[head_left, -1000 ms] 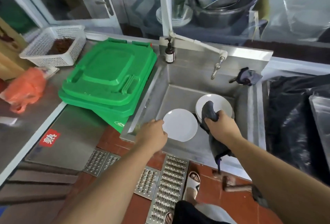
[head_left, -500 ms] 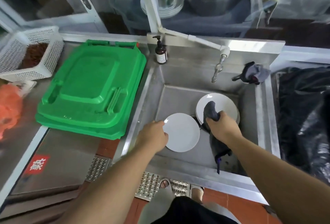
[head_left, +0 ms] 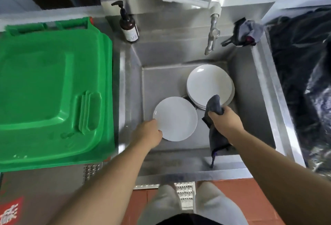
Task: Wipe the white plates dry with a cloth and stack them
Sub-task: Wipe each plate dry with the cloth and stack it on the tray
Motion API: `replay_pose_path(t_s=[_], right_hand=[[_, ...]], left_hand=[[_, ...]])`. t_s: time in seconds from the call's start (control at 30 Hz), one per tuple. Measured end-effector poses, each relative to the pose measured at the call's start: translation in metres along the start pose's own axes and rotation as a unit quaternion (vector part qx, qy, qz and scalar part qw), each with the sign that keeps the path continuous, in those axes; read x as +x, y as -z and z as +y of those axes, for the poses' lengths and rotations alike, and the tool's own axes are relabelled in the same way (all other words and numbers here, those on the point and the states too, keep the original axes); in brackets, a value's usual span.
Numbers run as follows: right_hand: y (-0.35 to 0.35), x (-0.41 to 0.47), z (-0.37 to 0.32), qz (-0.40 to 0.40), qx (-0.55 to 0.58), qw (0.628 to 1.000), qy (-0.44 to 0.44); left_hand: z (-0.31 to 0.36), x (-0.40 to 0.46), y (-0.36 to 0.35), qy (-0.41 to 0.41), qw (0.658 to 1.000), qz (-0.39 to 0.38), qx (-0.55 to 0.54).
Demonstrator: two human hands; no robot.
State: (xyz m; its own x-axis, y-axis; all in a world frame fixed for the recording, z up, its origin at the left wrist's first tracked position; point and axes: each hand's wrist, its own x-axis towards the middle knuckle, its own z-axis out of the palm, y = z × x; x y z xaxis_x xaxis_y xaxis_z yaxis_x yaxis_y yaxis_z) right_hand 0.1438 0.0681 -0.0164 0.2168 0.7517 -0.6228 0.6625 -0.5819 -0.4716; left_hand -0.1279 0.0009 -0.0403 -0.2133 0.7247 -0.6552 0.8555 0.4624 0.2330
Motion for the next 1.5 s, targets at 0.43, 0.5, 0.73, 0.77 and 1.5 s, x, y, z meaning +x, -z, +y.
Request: replay_pose_path(t_s=[0.43, 0.5, 0.73, 0.77, 1.5], right_hand=[[-0.054, 0.062, 0.044, 0.000, 0.138, 0.985, -0.107], [-0.059, 0.076, 0.051, 0.004, 0.145, 0.983, -0.110], [-0.069, 0.118, 0.065, 0.014, 0.151, 0.984, -0.096], [-0.070, 0.121, 0.066, 0.014, 0.153, 0.984, -0.094], [-0.058, 0.110, 0.053, 0.013, 0.192, 0.980, -0.058]], left_hand=[[-0.023, 0.082, -0.069, 0.053, 0.997, -0.047, -0.032], [-0.025, 0.096, -0.082, 0.092, 0.993, -0.044, -0.053], [-0.028, 0.145, -0.115, 0.204, 0.971, -0.029, -0.121], [-0.028, 0.150, -0.120, 0.217, 0.966, -0.022, -0.142], [-0.024, 0.154, -0.126, 0.284, 0.772, -0.052, -0.567]])
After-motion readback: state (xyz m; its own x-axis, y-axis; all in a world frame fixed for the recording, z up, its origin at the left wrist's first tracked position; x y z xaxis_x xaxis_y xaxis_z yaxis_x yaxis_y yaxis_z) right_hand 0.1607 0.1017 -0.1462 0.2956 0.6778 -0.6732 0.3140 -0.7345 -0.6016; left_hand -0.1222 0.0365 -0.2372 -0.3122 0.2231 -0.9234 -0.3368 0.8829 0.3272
